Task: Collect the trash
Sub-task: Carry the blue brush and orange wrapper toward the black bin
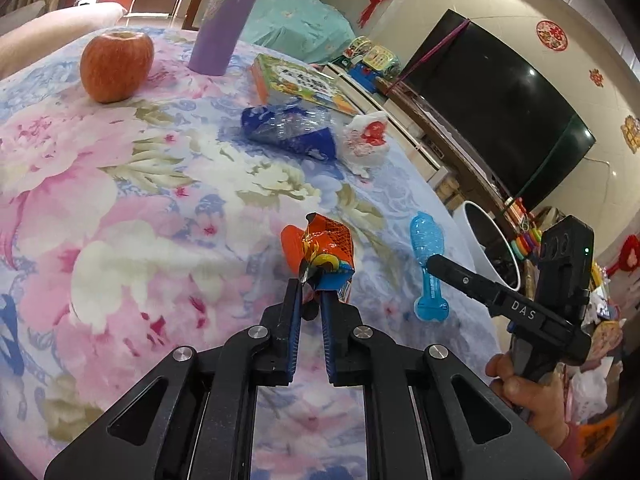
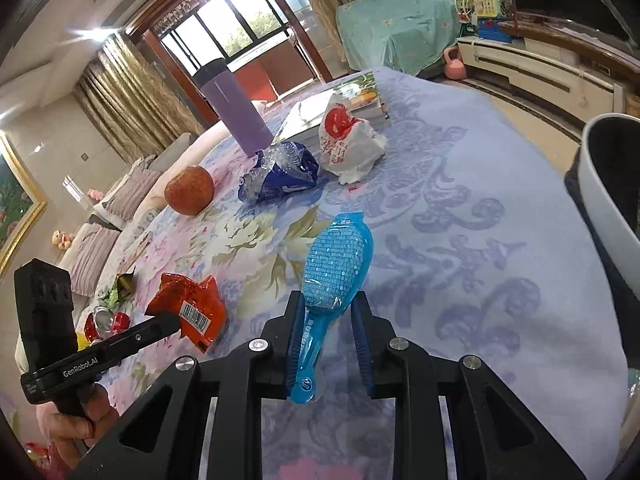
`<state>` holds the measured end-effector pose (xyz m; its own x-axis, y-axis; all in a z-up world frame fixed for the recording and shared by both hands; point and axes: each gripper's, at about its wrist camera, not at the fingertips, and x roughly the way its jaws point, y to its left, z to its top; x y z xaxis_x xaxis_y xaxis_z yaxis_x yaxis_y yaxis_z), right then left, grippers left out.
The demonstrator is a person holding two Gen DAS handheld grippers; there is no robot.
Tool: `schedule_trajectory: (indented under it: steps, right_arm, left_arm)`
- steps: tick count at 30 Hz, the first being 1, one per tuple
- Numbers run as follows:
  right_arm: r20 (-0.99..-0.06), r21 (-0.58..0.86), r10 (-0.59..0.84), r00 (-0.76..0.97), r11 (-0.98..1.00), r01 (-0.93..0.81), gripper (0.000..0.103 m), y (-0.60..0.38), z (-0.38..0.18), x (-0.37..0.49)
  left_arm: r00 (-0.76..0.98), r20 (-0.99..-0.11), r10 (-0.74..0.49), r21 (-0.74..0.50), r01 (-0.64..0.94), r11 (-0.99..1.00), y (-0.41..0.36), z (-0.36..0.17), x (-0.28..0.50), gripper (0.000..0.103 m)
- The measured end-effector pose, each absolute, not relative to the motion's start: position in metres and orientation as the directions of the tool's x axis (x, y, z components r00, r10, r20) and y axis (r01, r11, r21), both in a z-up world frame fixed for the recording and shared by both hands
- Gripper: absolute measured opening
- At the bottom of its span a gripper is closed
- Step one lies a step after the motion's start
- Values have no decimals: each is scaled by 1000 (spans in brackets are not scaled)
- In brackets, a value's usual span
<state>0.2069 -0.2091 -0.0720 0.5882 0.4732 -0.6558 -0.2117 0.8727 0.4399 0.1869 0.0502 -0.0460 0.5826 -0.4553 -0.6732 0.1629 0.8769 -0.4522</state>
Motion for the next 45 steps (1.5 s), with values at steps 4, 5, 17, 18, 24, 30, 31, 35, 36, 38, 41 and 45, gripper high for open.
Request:
schedule_trajectory:
  steps: [4, 5, 17, 18, 24, 30, 31, 35, 36, 38, 41, 45]
  right_arm:
    - [-642, 438, 472, 604, 872, -217, 24, -214, -68, 196]
    - [-638, 437, 471, 609, 873, -217, 24, -216, -66, 193]
    - [-609, 455, 458, 648, 870, -187, 24, -251, -64, 160]
    - [-606, 457, 458, 650, 870, -186, 23, -254, -63, 157]
    - [-586, 470, 452, 673, 866, -172, 23, -271, -60, 144]
    - [-567, 480, 444, 694, 863, -160, 23, -284, -57, 135]
    - [-565, 481, 443, 696, 862, -158, 23, -285, -57, 134]
    - [-557, 487, 435, 707, 861, -146, 23, -297, -56, 131]
    - [-555, 487, 431, 711, 862, -143, 23, -301, -56, 130]
    - [-551, 489, 424, 719, 862, -134, 23, -306, -55, 129]
    - [-545, 492, 414, 729, 862, -121, 23, -314, -54, 127]
    - [-539, 495, 401, 741, 863, -106, 23, -326, -53, 123]
  left_arm:
    - [593, -670, -446, -427, 184, 886, 35, -41, 181, 9]
    - [594, -671, -445, -421, 188, 887, 31, -40, 180, 9]
    - [588, -683, -433, -336, 274, 901, -27, -31, 166, 6]
    - [588, -684, -432, -330, 278, 902, -31, -30, 165, 6]
    - [590, -686, -426, -296, 308, 904, -52, -24, 160, 5]
    - [589, -686, -427, -270, 339, 901, -74, -18, 155, 5]
    - [588, -686, -428, -266, 345, 900, -77, -17, 154, 5]
    - [583, -687, -433, -254, 366, 895, -91, -14, 154, 5]
    - [582, -688, -434, -250, 372, 894, -96, -14, 154, 5]
    - [580, -688, -436, -244, 381, 892, -101, -12, 154, 5]
    - [578, -687, -440, -235, 396, 887, -110, -10, 155, 5]
    - [574, -686, -447, -230, 412, 882, -121, -7, 157, 5]
